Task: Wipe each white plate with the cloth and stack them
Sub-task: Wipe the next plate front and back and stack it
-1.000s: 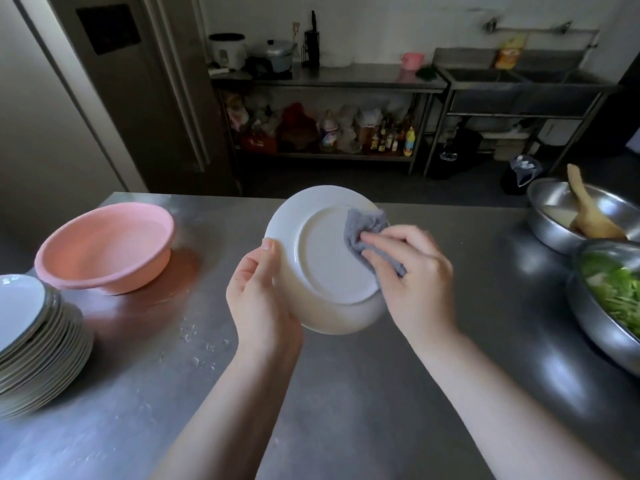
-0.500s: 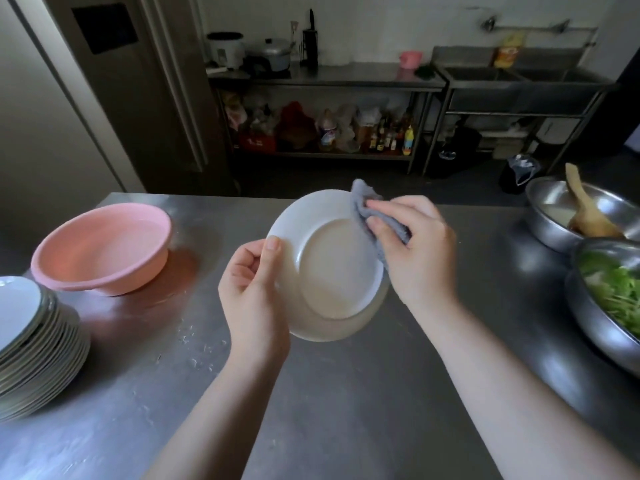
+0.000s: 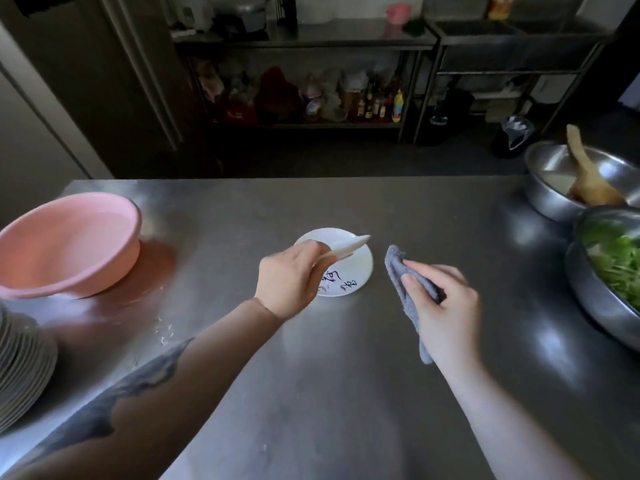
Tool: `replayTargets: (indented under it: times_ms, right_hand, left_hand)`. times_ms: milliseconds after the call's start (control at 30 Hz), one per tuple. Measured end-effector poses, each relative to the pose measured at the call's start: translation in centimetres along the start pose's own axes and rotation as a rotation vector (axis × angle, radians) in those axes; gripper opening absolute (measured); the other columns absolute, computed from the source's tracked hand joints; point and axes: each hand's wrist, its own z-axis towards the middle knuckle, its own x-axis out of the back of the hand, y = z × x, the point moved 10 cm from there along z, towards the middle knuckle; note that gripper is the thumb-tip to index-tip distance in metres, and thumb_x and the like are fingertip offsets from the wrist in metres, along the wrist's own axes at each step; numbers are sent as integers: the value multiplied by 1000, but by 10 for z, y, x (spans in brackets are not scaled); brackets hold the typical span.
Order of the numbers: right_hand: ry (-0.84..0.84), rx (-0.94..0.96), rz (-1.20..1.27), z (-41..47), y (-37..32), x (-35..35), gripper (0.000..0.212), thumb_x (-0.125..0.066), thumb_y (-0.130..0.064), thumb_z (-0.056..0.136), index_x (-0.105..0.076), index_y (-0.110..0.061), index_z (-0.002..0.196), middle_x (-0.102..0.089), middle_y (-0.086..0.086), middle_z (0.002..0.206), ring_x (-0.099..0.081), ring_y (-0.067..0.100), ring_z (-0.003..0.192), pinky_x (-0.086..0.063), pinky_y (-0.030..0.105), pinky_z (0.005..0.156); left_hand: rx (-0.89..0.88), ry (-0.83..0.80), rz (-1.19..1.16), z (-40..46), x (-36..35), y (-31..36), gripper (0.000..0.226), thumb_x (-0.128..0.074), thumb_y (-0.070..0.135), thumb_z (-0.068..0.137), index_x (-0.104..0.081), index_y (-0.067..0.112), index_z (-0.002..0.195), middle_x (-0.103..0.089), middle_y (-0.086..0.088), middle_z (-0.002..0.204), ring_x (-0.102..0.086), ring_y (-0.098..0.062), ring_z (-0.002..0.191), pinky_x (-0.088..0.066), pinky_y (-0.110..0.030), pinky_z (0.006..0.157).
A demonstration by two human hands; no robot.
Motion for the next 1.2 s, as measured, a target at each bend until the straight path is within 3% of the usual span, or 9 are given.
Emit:
replayTargets:
  times_ms: [100, 233, 367, 467, 533, 633, 867, 967, 1200]
  right_hand:
    - [13, -32, 6, 6, 13, 0, 20, -67, -3, 85, -75, -14, 100, -65, 2, 100, -63, 3, 88, -40, 5, 78]
    - [5, -80, -15, 7, 34, -5, 21, -67, -2, 85, -75, -15, 99, -65, 0, 98, -64, 7, 87, -43, 9, 78]
    - [2, -101, -42, 8, 51, -7, 21, -68, -3, 85, -75, -16, 98, -65, -3, 96, -63, 3, 88, -41, 5, 75]
    - [-19, -146, -52, 9, 65, -14, 20, -67, -2, 85, -75, -15, 99, -66, -1, 97, -63, 4, 89, -41, 6, 77]
    - [-33, -159, -57, 7, 70, -21, 20, -67, -1, 85, -75, -12, 99, -66, 2, 97, -63, 5, 88, -41, 6, 78]
    - [-41, -153, -70, 5, 74, -30, 20, -68, 1, 84, -75, -10, 98, -66, 4, 95, -62, 6, 86, -41, 7, 78]
    - [-64, -170, -83, -2, 85, -38, 19, -68, -1, 84, -75, -12, 98, -66, 1, 96, -64, 8, 88, -43, 11, 81]
    - [-62, -175, -79, -4, 88, -38, 20, -68, -1, 84, -75, -15, 97, -66, -1, 96, -64, 9, 87, -44, 11, 80]
    - [-87, -173, -79, -6, 84, -46, 20, -69, -3, 84, -75, -17, 98, -65, -4, 96, -64, 8, 88, -43, 10, 79]
  left_hand:
    - [-124, -57, 73, 10, -36, -3, 26, -55, 25, 91, -70, 10, 76, -65, 3, 65, -63, -20, 51, -34, -19, 37]
    - [-201, -130, 137, 11, -76, -10, 16, -83, 10, 72, -68, 10, 69, -61, 3, 60, -57, -20, 44, -20, -15, 44]
    - [-201, -174, 69, -2, -102, -24, 10, -72, 13, 80, -68, 11, 71, -62, 3, 63, -60, -22, 46, -32, -17, 41]
    - [-206, -206, 5, -15, -114, -29, 22, -56, 22, 91, -69, 13, 76, -65, 3, 70, -63, -22, 54, -42, -23, 39]
    - [-210, -229, -33, -25, -121, -32, 19, -60, 26, 91, -72, 15, 79, -70, 5, 78, -68, -20, 62, -45, -24, 41]
    - [-96, -248, -121, -40, -129, -46, 8, -80, 25, 79, -78, 19, 83, -76, 6, 91, -74, -15, 76, -54, -24, 50]
    - [373, -451, -266, -60, -165, -86, 30, -89, 30, 68, -80, 25, 96, -71, 11, 117, -65, -6, 112, -54, -26, 84]
    - [423, -512, -317, -65, -175, -91, 33, -88, 32, 69, -80, 25, 100, -69, 11, 120, -59, -5, 121, -50, -27, 92]
    - [372, -512, -274, -72, -171, -85, 20, -84, 28, 76, -80, 25, 95, -73, 12, 110, -63, -5, 115, -55, -29, 87]
